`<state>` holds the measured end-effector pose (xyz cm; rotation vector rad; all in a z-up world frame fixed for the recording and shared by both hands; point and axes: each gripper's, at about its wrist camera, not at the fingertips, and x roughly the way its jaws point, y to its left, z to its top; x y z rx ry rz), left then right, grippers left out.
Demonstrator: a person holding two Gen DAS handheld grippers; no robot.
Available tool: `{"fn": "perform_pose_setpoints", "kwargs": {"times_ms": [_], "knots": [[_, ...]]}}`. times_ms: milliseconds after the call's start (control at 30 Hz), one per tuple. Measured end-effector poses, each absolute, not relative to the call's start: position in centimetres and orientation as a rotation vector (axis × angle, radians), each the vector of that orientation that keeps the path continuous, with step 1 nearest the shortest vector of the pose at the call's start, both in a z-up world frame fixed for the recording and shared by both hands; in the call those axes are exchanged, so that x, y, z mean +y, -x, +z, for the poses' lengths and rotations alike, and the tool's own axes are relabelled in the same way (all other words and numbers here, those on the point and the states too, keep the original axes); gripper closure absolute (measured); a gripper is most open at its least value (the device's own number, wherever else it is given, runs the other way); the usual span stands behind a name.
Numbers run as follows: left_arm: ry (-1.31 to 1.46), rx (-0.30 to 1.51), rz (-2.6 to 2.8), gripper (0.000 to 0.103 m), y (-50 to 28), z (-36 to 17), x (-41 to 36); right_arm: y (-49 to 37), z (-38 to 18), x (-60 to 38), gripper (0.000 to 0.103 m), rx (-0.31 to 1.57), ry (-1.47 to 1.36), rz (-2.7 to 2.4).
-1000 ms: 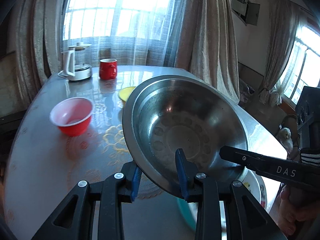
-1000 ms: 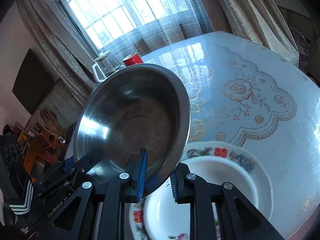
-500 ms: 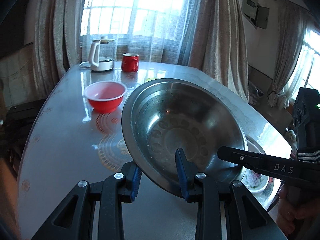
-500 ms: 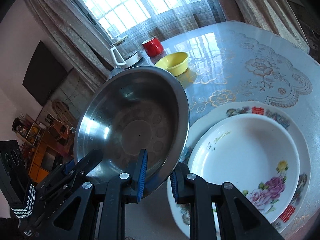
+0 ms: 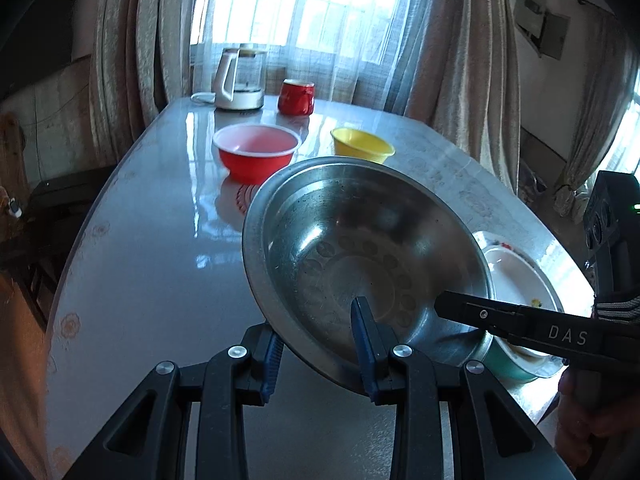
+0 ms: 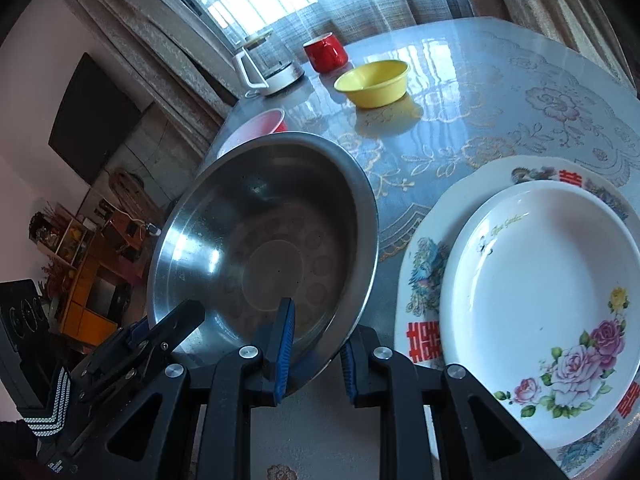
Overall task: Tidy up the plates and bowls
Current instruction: 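Lift the steel bowl with both grippers and carry it beside the plate stack, then lower the steel bowl onto the table beside the plate stack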
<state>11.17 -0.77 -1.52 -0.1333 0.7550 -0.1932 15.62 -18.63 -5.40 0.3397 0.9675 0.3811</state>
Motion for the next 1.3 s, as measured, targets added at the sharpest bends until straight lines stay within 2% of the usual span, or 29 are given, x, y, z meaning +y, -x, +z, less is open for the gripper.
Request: {"fn": "perform_pose_setpoints", "kwargs": {"times_ms": [600, 733, 1000, 1300], "knots": [[0.178, 0.812, -0.169, 0.069, -11.8, -3.4, -0.1, -16.4, -6.9, -17.1, 0.079, 1.032, -0.288, 0.367], [0.186, 0.808, -0.171, 0.069, -11.7, -3.4, 0.1, -16.3, -6.8, -17.2, 0.073, 1.039, -0.290, 0.372], [0.178, 0.805, -0.163, 0.068, -11.8, -3.4, 0.2, -15.8, -5.7, -17.7, 0.071, 1.009, -0.250, 0.330], [0.150, 0.813, -0.141, 0.069, -12.1, -3.2, 0.3, -15.5, -5.5, -17.2, 0.079, 0.988, -0.155, 0.307]]}}
